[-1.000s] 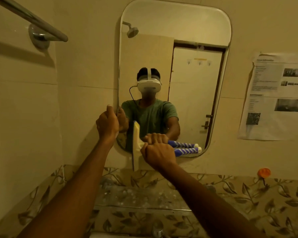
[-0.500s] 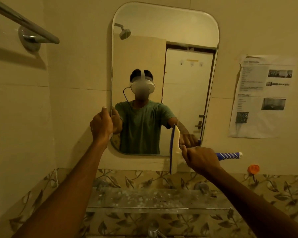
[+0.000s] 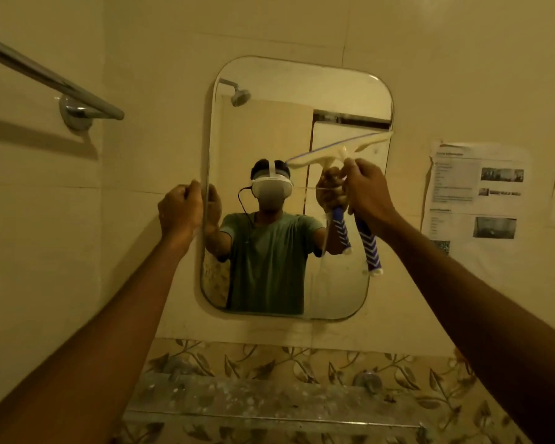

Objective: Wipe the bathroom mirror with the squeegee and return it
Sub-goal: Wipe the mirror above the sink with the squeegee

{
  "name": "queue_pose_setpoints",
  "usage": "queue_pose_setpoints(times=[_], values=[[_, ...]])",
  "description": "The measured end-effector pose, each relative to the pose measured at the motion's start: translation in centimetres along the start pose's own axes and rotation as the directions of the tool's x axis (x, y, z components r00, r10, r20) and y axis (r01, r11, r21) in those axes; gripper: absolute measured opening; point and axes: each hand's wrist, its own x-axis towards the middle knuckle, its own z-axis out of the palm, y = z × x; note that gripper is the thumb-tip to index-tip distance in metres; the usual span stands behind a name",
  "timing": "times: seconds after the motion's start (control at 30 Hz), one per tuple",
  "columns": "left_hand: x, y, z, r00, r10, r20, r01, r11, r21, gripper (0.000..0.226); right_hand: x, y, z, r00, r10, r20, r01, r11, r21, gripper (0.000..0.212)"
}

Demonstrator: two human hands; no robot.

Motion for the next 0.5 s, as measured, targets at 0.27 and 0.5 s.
queue_pose_setpoints(times=[0.27, 0.5], values=[[3.7, 5.9, 1.1, 0.997, 0.002, 0.079, 0.012, 0.983, -0.181, 0.043, 7.6, -5.3, -0.1, 0.974, -0.090, -0.208, 0.048, 0.979, -0.198, 0.036], [5.3, 5.3, 1.3, 0.992, -0.002, 0.130, 0.020, 0.991, -0.132, 0.050, 7.8, -5.5, 0.9, 0.979, -0.015, -0.204, -0.042, 0.961, -0.273, 0.036]])
